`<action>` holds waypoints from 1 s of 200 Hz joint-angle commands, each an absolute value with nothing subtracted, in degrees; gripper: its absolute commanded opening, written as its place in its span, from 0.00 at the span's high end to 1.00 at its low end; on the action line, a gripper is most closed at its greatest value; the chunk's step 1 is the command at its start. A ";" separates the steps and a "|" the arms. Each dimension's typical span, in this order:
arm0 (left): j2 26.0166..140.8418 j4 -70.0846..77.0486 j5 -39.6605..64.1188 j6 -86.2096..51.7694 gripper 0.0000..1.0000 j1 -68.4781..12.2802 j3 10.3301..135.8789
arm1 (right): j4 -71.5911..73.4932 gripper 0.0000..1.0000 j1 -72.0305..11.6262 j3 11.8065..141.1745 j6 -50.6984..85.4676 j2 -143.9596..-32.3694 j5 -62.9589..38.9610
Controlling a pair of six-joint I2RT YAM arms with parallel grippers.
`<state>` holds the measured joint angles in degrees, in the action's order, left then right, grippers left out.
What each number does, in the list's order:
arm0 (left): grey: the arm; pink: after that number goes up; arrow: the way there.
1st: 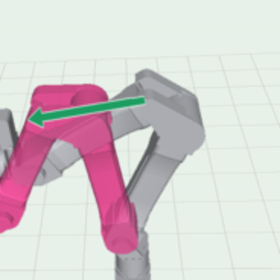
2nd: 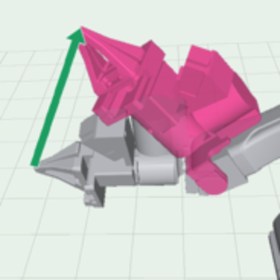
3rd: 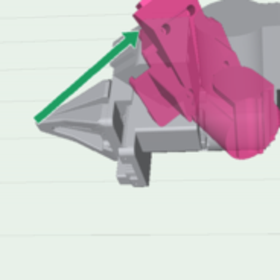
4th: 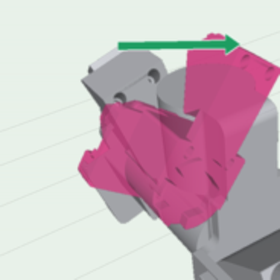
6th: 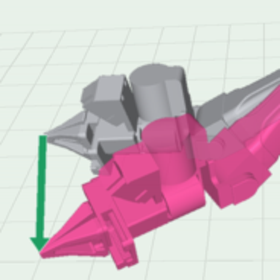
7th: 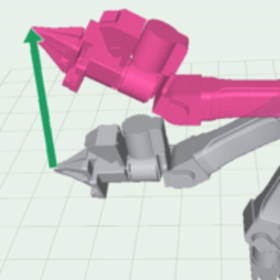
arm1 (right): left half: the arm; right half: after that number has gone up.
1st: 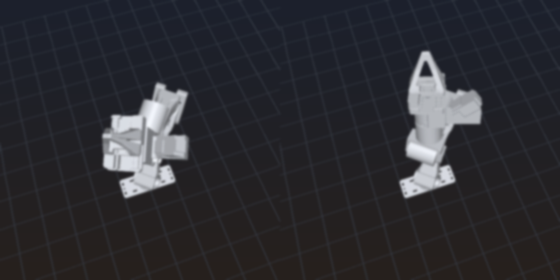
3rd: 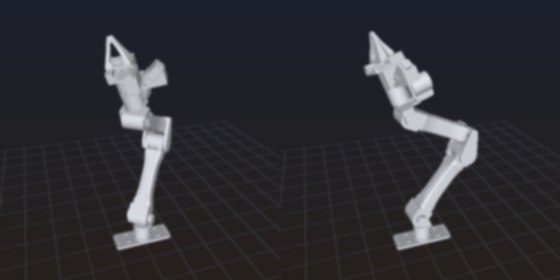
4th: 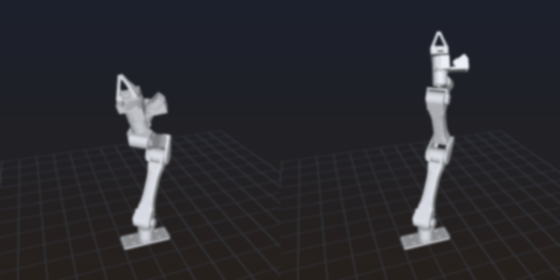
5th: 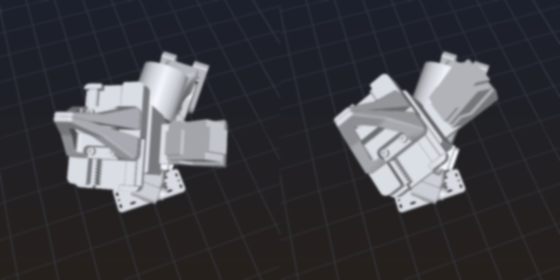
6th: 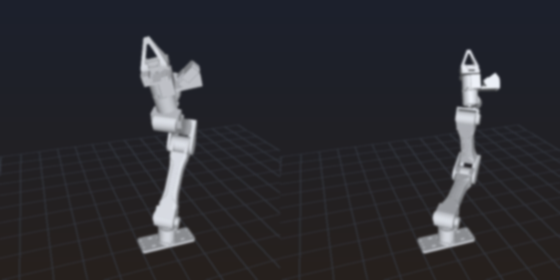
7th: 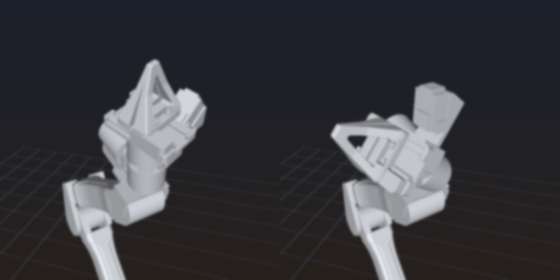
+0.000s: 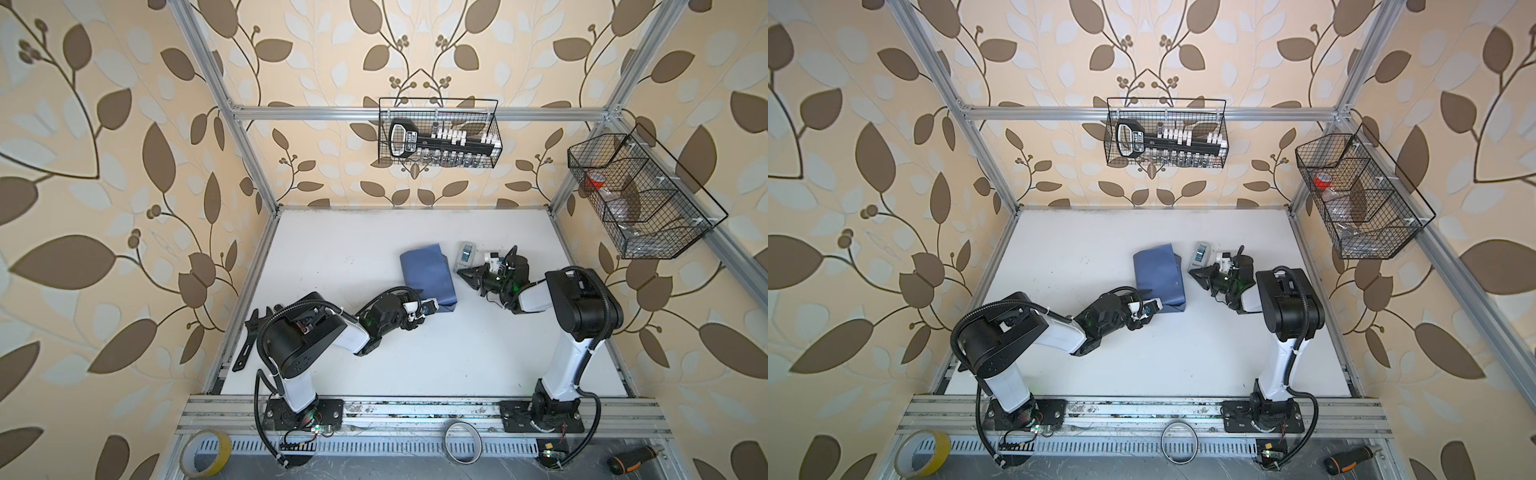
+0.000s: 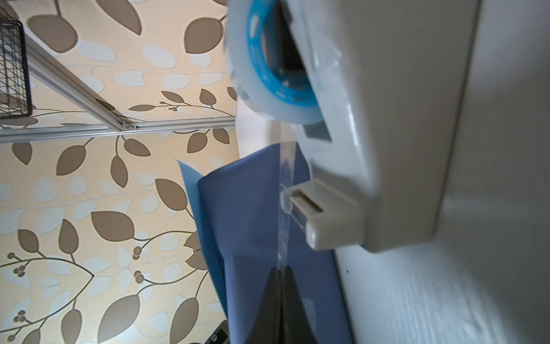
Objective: Wrap a gift box in wrapping paper
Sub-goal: Tear off the tape with the cutter.
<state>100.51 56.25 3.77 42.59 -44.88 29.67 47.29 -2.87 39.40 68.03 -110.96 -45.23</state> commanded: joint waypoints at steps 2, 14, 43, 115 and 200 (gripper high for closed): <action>101.67 52.02 4.20 41.80 0.43 -44.60 28.51 | 44.30 1.00 -3.76 38.34 65.34 -110.27 -46.31; 101.73 51.98 4.21 41.82 0.43 -44.60 28.49 | 42.02 1.00 -4.02 38.75 63.66 -110.56 -45.64; 101.60 52.02 4.21 41.78 0.43 -44.65 28.49 | 39.14 1.00 -4.13 38.93 61.37 -111.78 -43.44; 101.52 52.03 4.16 41.68 0.43 -44.61 28.40 | 25.01 1.00 -4.12 43.06 53.37 -112.86 -32.98; 101.58 52.21 4.15 41.76 0.42 -44.62 28.33 | 20.47 1.00 -3.77 42.48 49.77 -108.86 -29.39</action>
